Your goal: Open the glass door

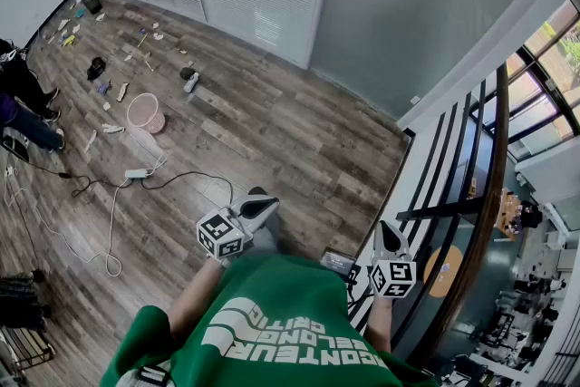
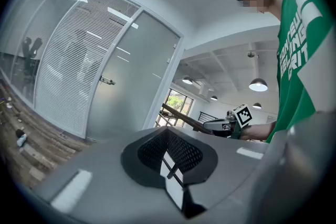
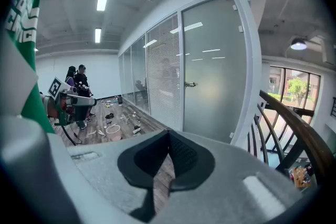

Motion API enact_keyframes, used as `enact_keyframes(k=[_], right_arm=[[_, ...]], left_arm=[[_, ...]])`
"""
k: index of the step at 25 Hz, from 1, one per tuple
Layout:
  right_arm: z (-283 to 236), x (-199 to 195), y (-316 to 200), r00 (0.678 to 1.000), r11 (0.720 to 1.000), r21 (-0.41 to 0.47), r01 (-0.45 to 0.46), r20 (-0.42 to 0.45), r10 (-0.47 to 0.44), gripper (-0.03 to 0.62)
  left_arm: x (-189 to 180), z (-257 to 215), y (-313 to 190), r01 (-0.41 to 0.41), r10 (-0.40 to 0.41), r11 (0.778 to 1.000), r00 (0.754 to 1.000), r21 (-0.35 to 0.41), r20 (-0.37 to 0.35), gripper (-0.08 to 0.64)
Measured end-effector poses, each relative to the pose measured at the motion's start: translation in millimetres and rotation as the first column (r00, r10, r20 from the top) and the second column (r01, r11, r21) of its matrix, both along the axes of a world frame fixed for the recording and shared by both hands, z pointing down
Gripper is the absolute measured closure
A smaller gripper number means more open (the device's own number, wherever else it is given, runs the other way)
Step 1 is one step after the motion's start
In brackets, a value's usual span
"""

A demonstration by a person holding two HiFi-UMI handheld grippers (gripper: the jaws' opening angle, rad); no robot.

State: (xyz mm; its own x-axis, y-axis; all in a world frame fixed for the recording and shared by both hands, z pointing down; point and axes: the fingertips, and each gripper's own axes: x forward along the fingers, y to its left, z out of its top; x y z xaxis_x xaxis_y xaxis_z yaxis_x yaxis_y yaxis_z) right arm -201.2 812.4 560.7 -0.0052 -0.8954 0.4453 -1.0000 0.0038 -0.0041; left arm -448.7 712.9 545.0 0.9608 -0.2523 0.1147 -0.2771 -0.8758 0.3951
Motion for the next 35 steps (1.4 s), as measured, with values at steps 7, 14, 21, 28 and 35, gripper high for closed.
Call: enact_keyframes(k=[7,14,21,28,35], right_arm=[[-2,-13,-1,1.000,1.000,-0.007,0.014,-0.007,-0.014,0.600],[5,-16,-4,0.999,0.999,-0.012,0.040,0.002,-0.040,0.600],[8,-17,-16,0.998,0.998,-0.033,0.053,0.021,-0.053,0.600],[9,-19,-24,0.999,0.998,-0.030,0.046,0.021,-0.046,0.600],[9,-14,-50,0.999,0.999,-0.034,0.015,0.032,-0.014,0.600]], left_arm=[[-12,0,3,0.010,-0.010,1.000,1.000,-0.005,-0.015,0.552],[-17,8,4,0.039,-0.039,0.999,0.999,-0.019,-0.020,0.552],[-22,6,-3,0.060,-0.060,0.998,0.998,-0.033,-0.013,0.552],[-23,9,-12,0.049,-0.050,0.998,0.999,-0.035,-0.014,0.552],[-12,7,-49,0.032,-0.033,0.999,0.999,-0.038,-0.030,0.552]])
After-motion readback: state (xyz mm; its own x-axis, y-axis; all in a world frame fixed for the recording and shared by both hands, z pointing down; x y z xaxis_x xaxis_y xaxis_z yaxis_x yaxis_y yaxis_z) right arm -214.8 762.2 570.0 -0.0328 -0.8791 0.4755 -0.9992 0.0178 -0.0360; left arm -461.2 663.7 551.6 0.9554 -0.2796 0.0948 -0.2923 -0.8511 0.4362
